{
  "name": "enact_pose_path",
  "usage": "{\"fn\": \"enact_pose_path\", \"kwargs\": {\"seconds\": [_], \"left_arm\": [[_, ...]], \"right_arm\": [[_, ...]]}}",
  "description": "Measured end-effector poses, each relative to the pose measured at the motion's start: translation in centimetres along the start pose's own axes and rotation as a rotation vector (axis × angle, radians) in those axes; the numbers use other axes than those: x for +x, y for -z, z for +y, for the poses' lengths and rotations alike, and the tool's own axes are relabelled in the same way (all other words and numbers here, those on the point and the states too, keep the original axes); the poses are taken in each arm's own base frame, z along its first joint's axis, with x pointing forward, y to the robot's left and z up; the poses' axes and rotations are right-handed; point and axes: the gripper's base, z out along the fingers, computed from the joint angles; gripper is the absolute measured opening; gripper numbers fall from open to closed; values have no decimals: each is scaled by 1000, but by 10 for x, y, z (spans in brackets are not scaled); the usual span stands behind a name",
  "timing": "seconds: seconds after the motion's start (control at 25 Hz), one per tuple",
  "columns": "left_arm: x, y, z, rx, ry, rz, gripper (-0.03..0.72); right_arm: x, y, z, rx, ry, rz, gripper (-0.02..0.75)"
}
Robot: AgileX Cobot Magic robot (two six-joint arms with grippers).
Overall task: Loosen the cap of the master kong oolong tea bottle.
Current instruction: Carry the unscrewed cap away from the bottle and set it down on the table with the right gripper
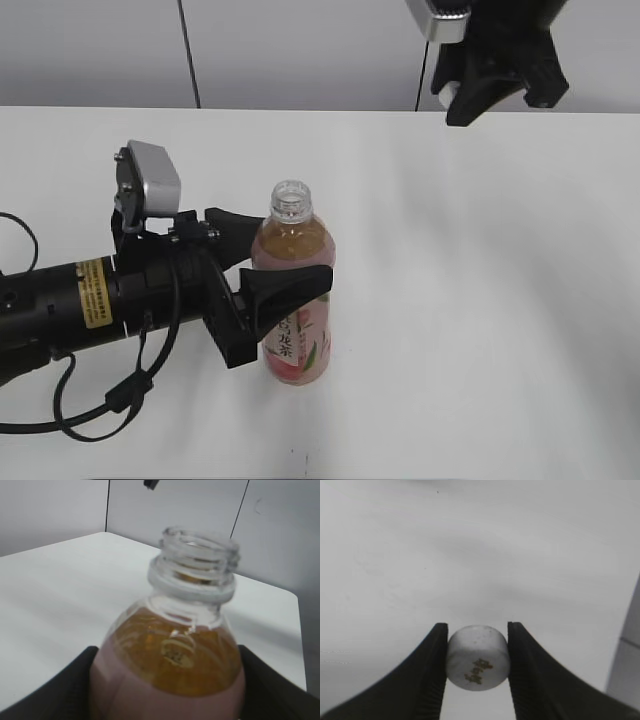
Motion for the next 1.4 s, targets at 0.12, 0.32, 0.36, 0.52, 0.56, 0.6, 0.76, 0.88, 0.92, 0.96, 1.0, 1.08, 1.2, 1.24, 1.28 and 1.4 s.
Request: {"fn": "enact_pose_path", "kwargs": {"seconds": [0.12,0.32,0.36,0.52,0.56,0.6,0.76,0.88,0.92,0.96,1.0,1.08,1.2,1.24,1.28,1.4], "left_arm": [[0,0,1,-8,3,-3,473],[0,0,1,-12,6,-4,473],[0,0,1,-13,6,-4,473],[0,0,1,-15,7,-5,473],[0,0,1,-15,7,-5,473],[0,0,1,-16,7,-5,473],[0,0,1,-16,7,-5,473],[0,0,1,-16,7,-5,473],[0,0,1,-16,7,-5,473],[-1,0,1,-16,8,-6,473],[-1,0,1,-16,8,-6,473],[-1,0,1,-16,8,-6,473],[-1,0,1,-16,8,-6,473],[-1,0,1,-16,8,-6,473],[-1,0,1,-16,8,-6,473],[-1,0,1,-16,8,-6,473]], "right_arm": [[34,-7,8,-36,-253,-70,276],[78,-29,35,-146,-617,-22,276],[86,-35,42,-175,-663,3,276],[107,-58,75,-279,-832,138,276],[112,-65,83,-289,-875,183,277],[117,-71,90,-274,-912,224,279],[125,-93,106,-191,-1024,291,280],[124,-101,112,-167,-1113,287,280],[124,-102,113,-167,-1134,284,280],[124,-103,114,-166,-1160,282,280],[123,-105,114,-166,-1196,280,280],[124,-112,114,-163,-1269,276,280],[125,-124,114,-169,-1382,274,285],[125,-128,115,-174,-1408,275,295],[125,-130,115,-181,-1426,275,325],[125,-135,117,-197,-1463,272,467]]}}
